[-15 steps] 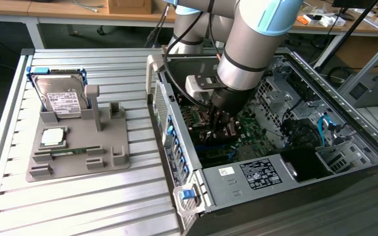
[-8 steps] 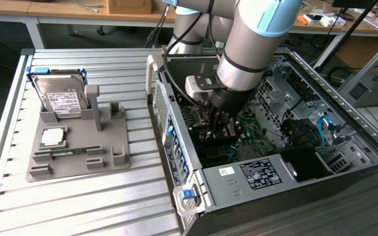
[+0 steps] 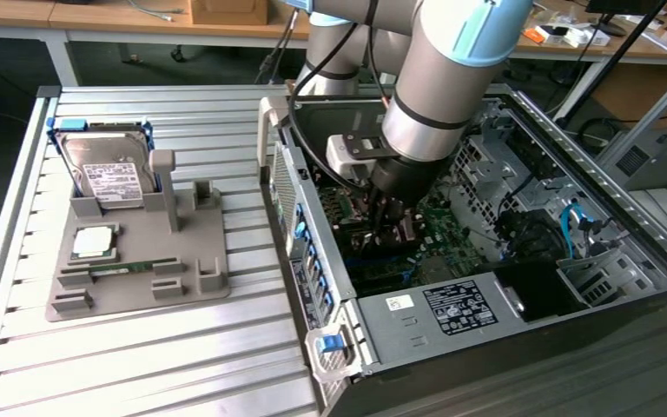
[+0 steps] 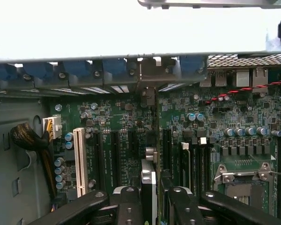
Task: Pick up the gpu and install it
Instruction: 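Insert the gpu into the slot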
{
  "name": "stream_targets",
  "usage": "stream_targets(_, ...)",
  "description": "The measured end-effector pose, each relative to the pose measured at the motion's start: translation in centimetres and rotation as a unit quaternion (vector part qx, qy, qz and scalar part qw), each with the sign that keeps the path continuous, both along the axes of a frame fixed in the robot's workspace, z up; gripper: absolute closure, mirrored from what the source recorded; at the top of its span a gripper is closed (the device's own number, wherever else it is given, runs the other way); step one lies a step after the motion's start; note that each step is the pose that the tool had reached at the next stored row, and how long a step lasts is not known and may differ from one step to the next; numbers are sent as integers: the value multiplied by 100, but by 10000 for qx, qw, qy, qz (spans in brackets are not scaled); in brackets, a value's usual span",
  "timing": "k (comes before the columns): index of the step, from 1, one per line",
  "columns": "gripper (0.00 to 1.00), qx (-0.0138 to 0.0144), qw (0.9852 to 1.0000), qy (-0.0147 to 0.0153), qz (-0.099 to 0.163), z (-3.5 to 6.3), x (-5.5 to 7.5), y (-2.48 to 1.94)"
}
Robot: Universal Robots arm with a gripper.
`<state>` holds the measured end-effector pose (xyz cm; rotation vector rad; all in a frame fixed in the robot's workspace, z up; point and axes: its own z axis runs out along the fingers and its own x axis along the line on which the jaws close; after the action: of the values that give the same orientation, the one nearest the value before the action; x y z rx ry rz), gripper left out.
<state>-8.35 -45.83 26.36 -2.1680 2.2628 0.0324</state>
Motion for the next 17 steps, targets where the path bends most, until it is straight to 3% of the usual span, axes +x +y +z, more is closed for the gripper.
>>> stream_targets(14, 73, -5, 10000, 1, 5, -16, -1, 0)
stream_targets(17, 73, -25, 10000, -2, 4, -3, -1, 1)
